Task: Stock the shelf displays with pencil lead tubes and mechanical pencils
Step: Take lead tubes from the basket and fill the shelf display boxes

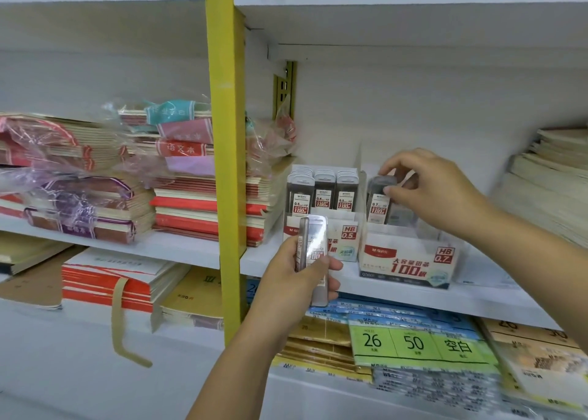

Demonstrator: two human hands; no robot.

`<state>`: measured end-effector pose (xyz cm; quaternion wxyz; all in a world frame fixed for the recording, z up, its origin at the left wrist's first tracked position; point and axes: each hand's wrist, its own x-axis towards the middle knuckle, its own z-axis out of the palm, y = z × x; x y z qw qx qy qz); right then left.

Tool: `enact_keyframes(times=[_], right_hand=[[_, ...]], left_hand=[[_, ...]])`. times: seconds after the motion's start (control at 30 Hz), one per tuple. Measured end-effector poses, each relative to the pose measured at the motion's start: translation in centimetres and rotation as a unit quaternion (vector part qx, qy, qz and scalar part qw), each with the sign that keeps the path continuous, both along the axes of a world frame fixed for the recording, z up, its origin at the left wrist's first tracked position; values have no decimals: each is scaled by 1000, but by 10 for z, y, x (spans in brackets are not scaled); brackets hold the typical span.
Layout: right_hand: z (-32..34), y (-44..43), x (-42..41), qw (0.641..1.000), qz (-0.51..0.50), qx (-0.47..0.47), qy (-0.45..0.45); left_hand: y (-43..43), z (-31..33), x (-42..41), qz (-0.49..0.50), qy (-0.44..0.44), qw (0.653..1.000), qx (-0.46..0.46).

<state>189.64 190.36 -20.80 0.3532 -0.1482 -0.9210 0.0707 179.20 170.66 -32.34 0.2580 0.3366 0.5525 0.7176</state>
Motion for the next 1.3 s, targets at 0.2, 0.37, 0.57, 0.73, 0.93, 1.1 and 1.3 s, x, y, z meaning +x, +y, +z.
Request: enact_keyframes(times=[0.2, 0.37, 0.57, 0.73, 0.93, 1.1, 1.3], right_hand=[[-10, 1, -6, 999, -38, -13, -8], [-22, -44, 14, 994, 31, -30, 101], [-42, -86, 21, 955, 162, -247, 24], [-42, -82, 21, 936, 187, -292, 62], [2, -63, 6, 951, 163, -205, 165], [13, -58, -23, 988, 94, -63, 109], [10, -50, -49, 997, 67, -34, 24]], left_hand=[[-2, 1, 2, -11, 17, 1000, -13], [-9, 4, 8, -28, 18, 999, -5], [-14, 8, 15, -55, 33, 998, 19], [-15, 7, 17, -54, 15, 998, 14], [-22, 0, -4, 93, 52, 994, -19], [-26, -7, -16, 144, 153, 978, -14], [-28, -10, -26, 157, 189, 969, -37]])
